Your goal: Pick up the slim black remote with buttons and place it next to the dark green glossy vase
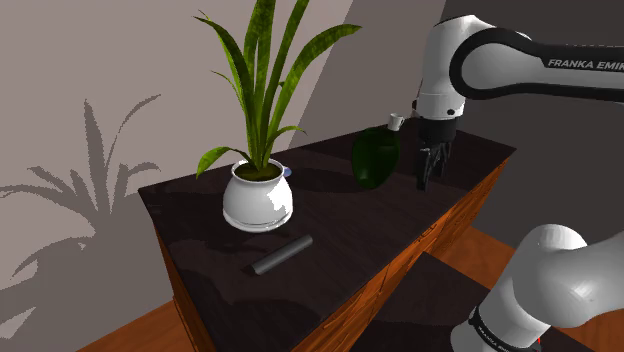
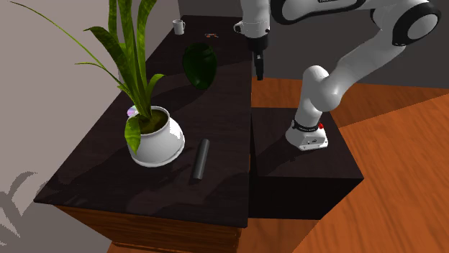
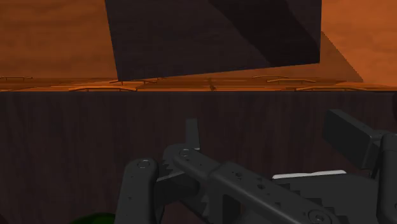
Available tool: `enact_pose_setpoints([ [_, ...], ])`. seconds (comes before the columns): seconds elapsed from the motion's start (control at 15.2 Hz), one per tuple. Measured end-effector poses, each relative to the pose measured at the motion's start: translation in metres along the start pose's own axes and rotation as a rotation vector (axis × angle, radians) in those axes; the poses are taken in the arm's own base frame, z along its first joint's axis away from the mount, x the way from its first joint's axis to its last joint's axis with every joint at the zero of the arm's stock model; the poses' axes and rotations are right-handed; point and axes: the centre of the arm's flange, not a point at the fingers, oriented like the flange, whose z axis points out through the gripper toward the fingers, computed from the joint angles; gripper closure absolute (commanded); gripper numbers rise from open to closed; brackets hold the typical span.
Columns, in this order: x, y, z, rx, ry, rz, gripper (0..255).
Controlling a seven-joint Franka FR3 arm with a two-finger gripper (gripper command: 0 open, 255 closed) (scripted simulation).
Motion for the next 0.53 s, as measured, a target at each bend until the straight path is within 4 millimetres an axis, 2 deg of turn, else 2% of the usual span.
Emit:
enact_pose_setpoints([
  [0.07, 0.0, 0.0, 0.0, 0.0, 0.0, 0.0, 0],
  [0.2, 0.013, -0.004, 0.005, -0.005, 0.008, -0.051, 0],
  [0.53, 0.063, -0.024, 0.028, -0.027, 0.044, -0.252, 0],
])
